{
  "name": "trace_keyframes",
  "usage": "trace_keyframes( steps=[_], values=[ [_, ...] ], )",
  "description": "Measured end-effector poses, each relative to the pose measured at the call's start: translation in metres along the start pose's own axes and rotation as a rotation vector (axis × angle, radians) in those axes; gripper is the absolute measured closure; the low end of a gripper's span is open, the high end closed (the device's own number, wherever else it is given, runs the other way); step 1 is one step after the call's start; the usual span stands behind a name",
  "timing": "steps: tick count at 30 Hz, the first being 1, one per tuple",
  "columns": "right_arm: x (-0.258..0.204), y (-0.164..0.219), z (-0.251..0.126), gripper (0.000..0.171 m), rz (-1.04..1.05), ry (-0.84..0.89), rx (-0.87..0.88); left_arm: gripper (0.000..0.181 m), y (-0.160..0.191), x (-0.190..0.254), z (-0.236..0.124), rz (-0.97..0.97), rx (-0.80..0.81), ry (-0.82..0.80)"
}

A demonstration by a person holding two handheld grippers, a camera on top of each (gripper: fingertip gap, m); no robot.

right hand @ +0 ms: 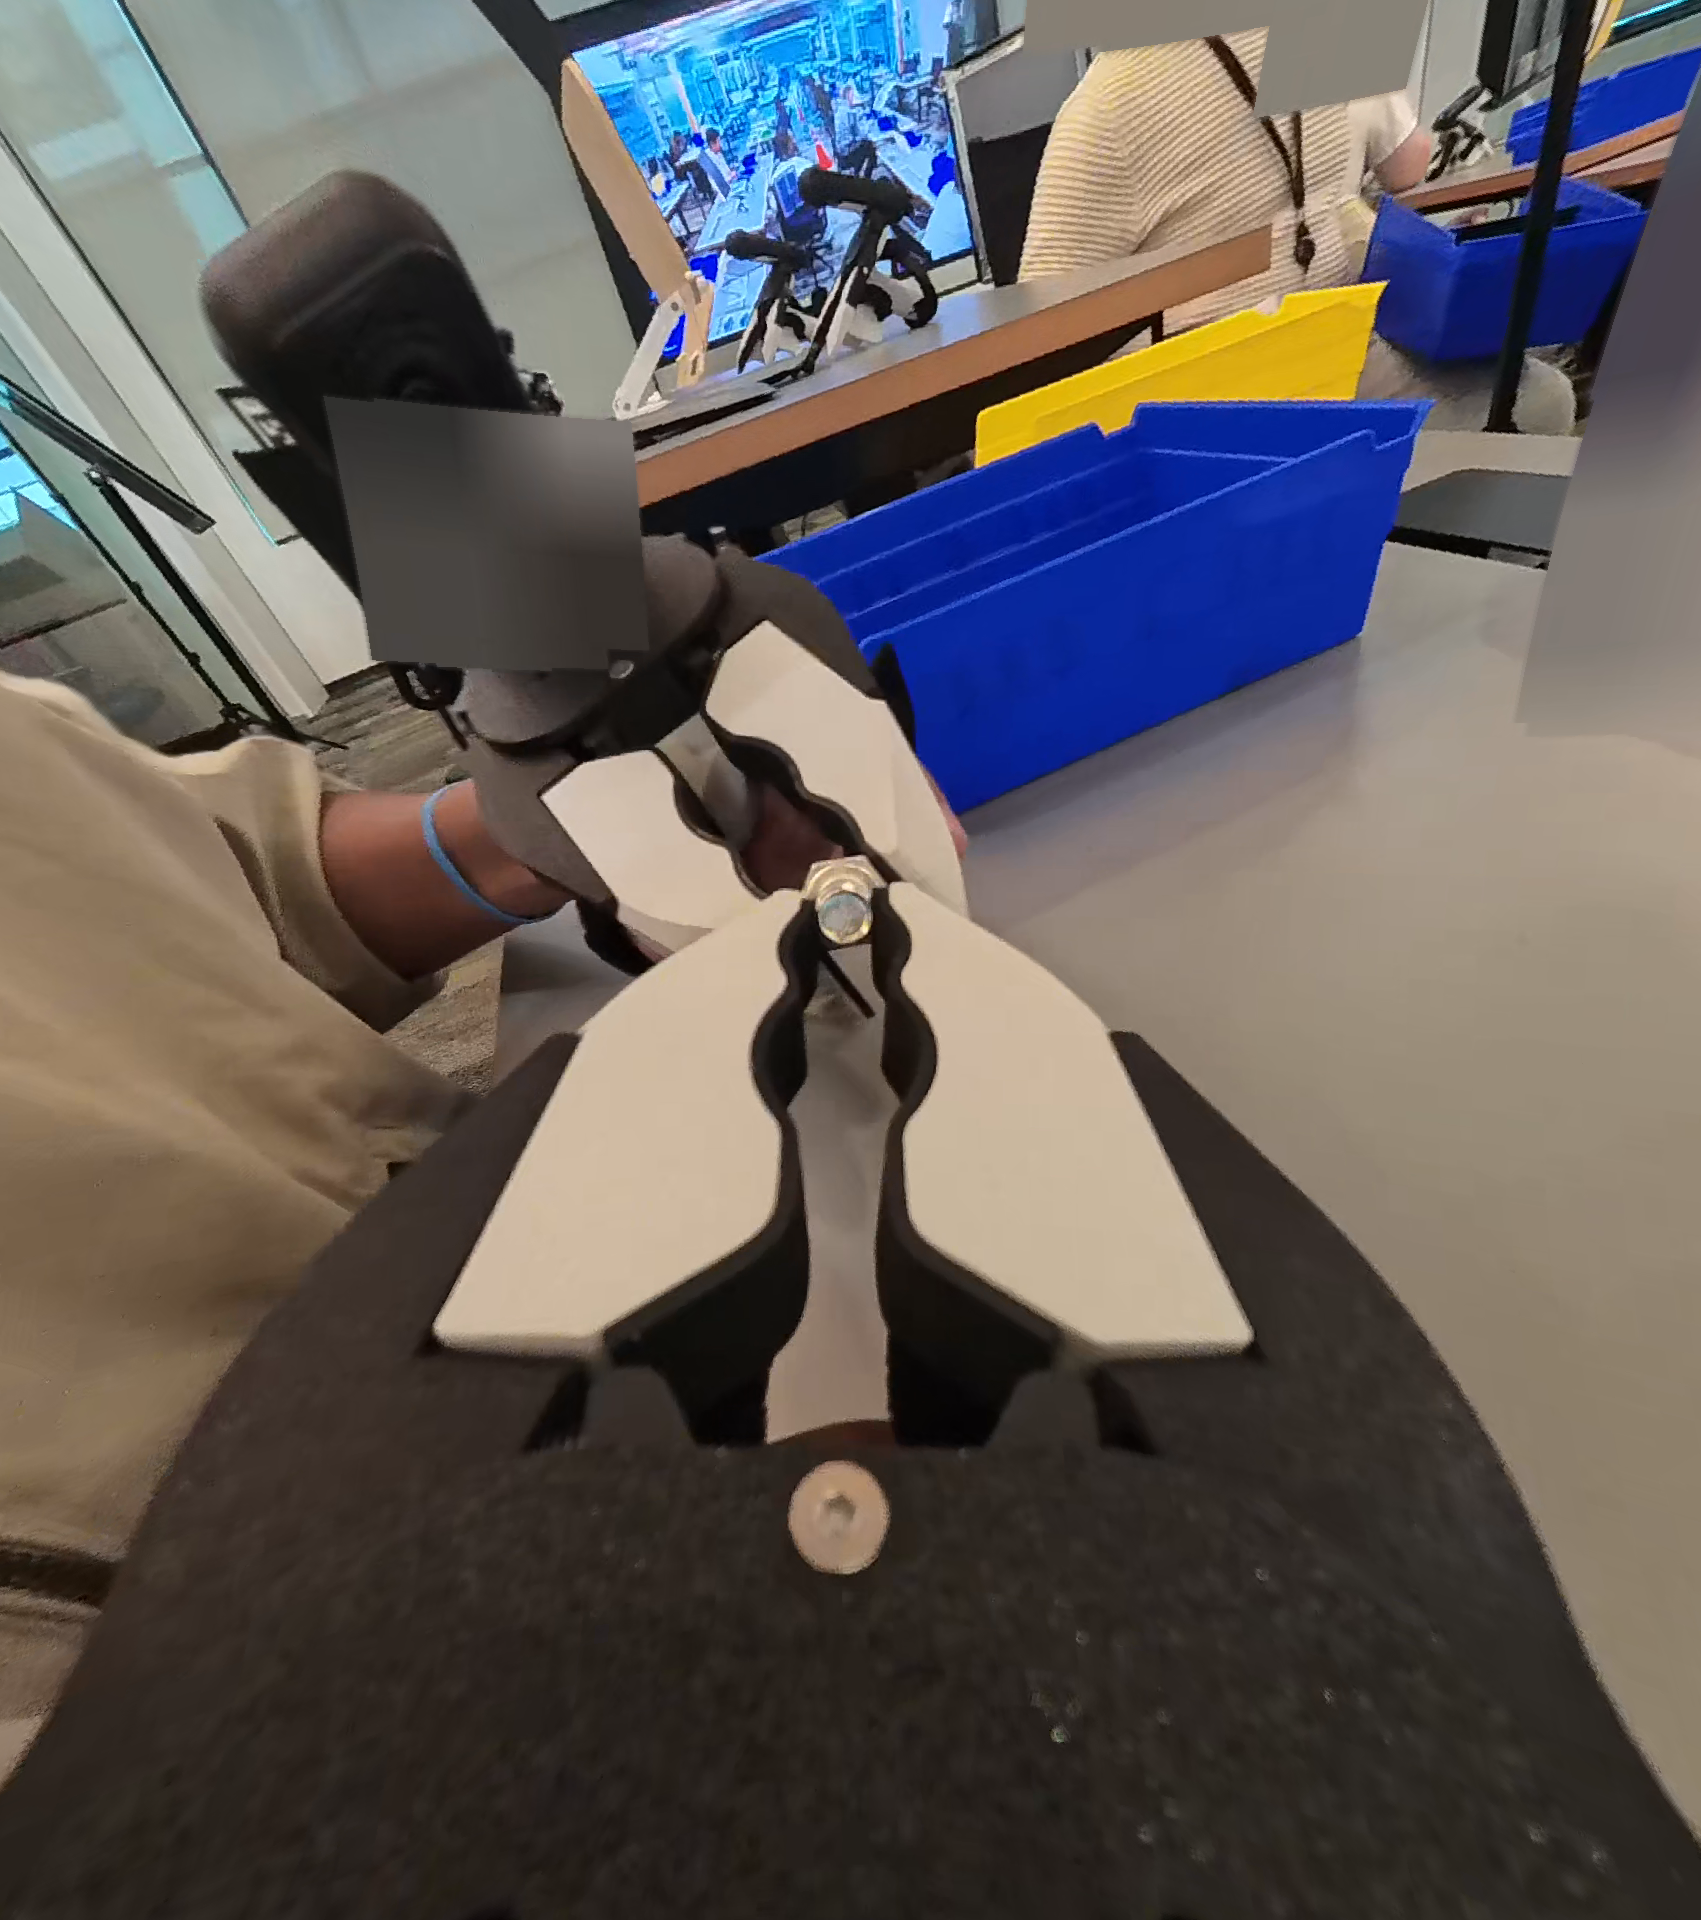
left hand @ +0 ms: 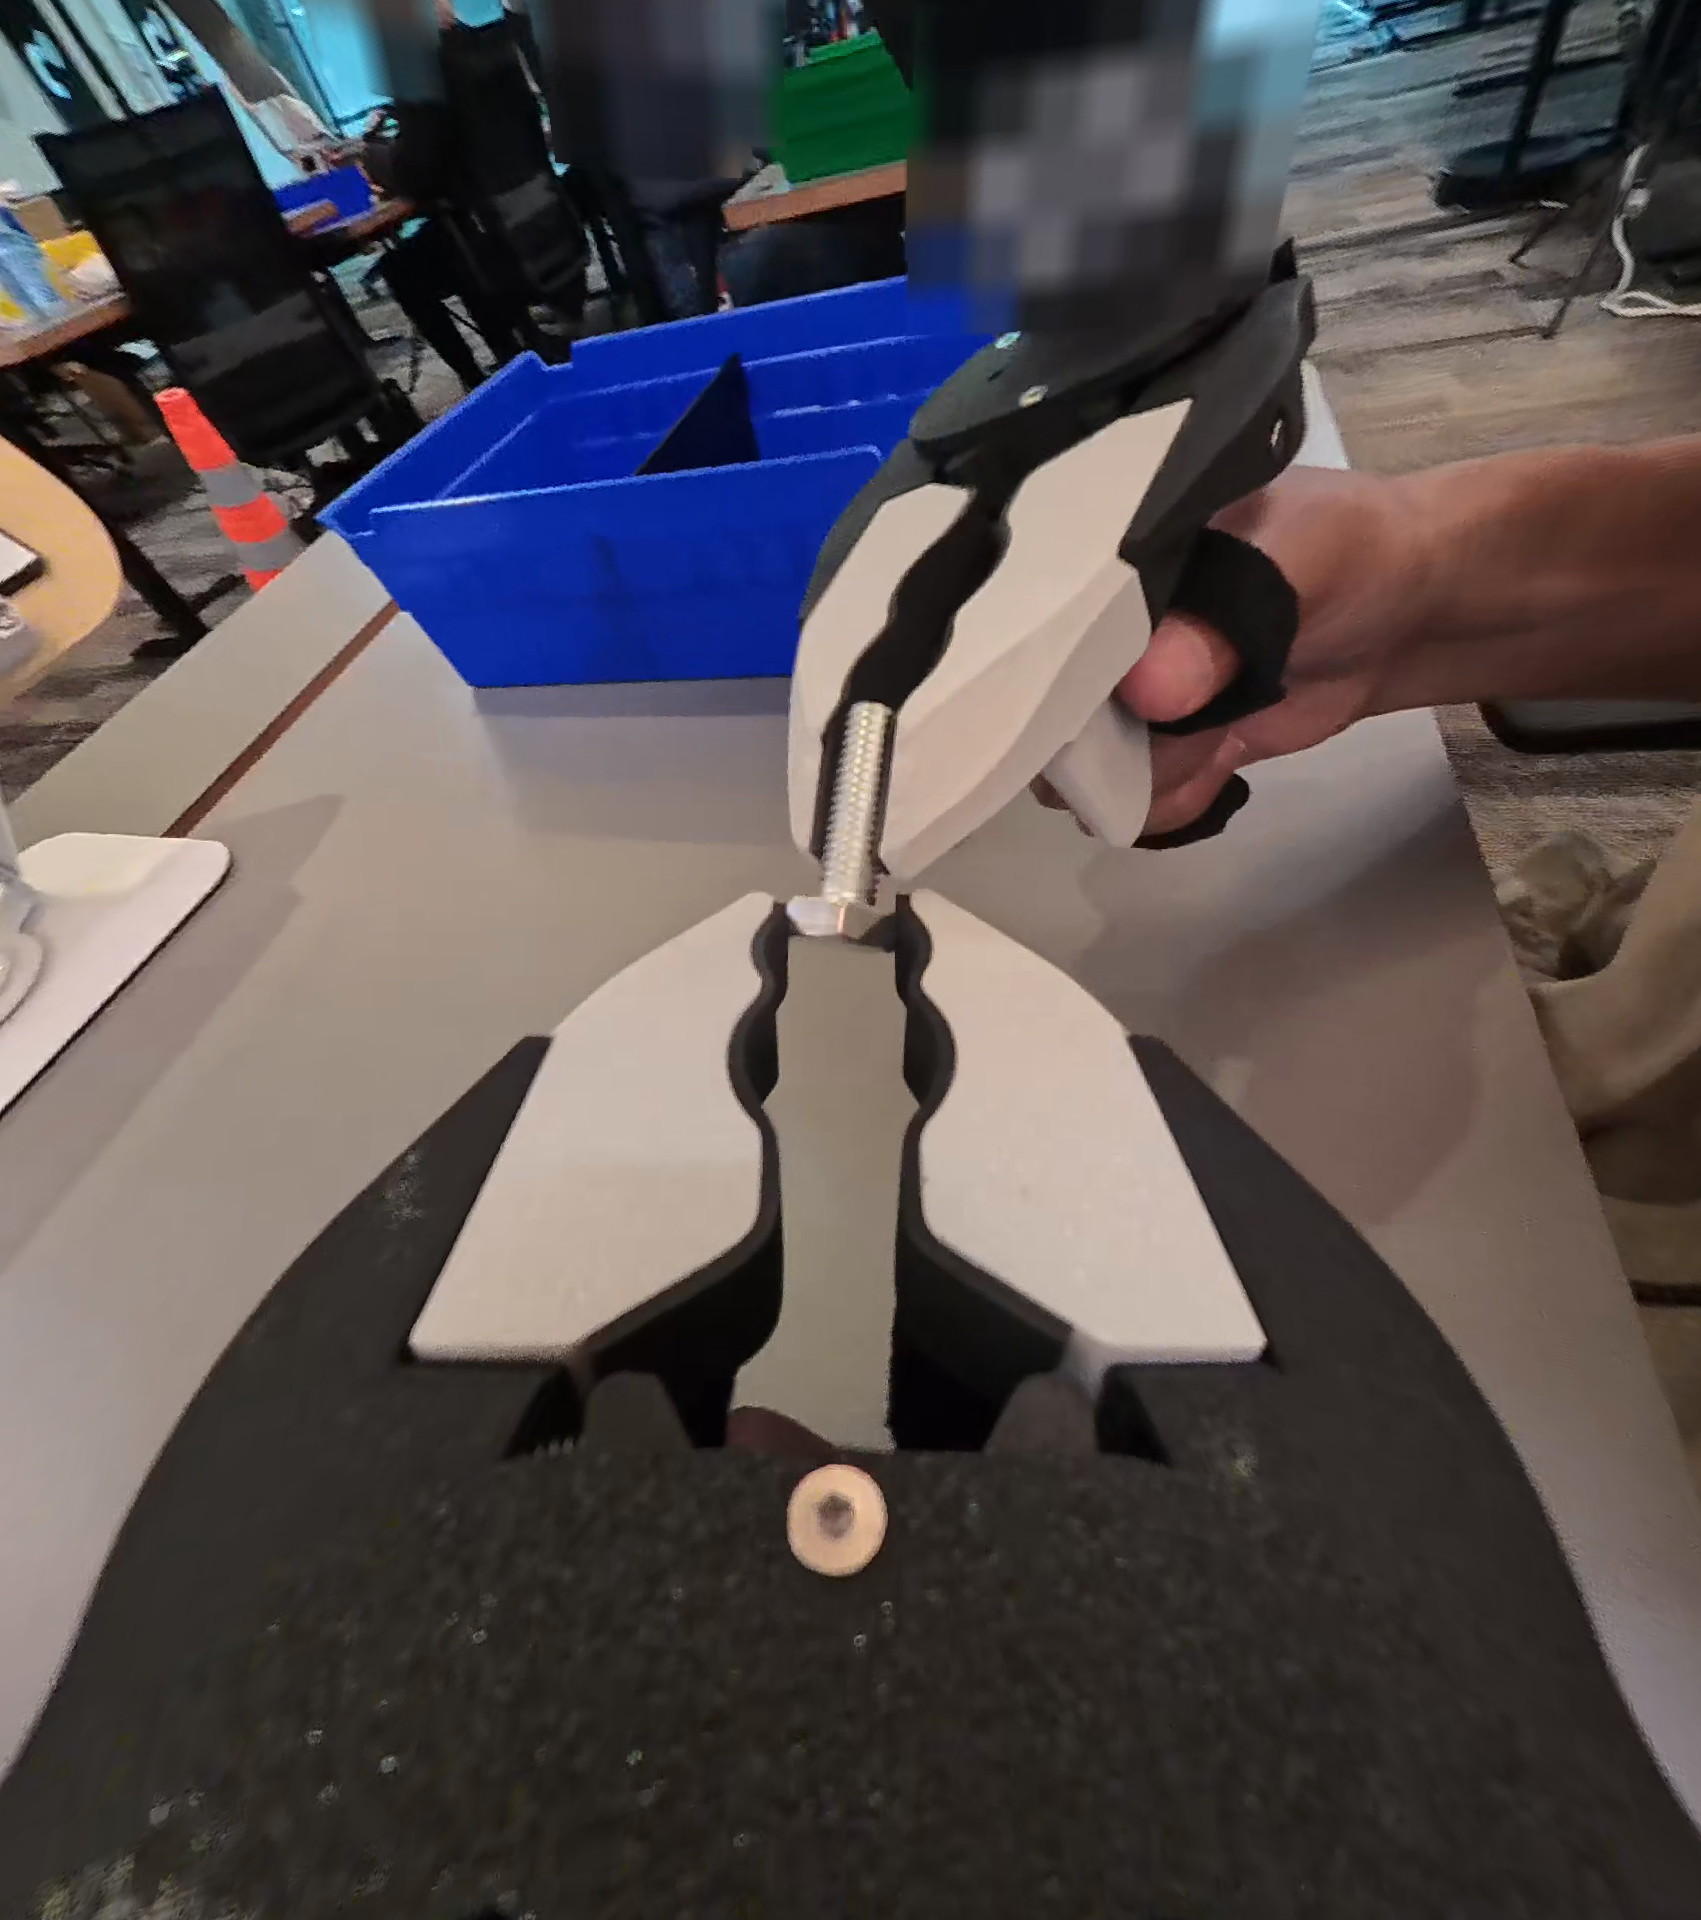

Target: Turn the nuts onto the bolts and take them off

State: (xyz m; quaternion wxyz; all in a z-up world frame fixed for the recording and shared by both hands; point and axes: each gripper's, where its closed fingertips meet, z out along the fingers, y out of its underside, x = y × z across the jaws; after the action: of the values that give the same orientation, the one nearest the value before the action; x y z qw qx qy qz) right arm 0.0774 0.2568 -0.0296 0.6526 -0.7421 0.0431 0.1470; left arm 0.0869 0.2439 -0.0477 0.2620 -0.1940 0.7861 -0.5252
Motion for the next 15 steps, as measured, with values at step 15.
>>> trace_keyframes(
  steps=[15],
  values=[
    [0.068,0.027,-0.047,0.161,-0.047,0.589,0.011,0.134,0.05,-0.06,-0.058,-0.407,0.056,-0.843]
  ],
)
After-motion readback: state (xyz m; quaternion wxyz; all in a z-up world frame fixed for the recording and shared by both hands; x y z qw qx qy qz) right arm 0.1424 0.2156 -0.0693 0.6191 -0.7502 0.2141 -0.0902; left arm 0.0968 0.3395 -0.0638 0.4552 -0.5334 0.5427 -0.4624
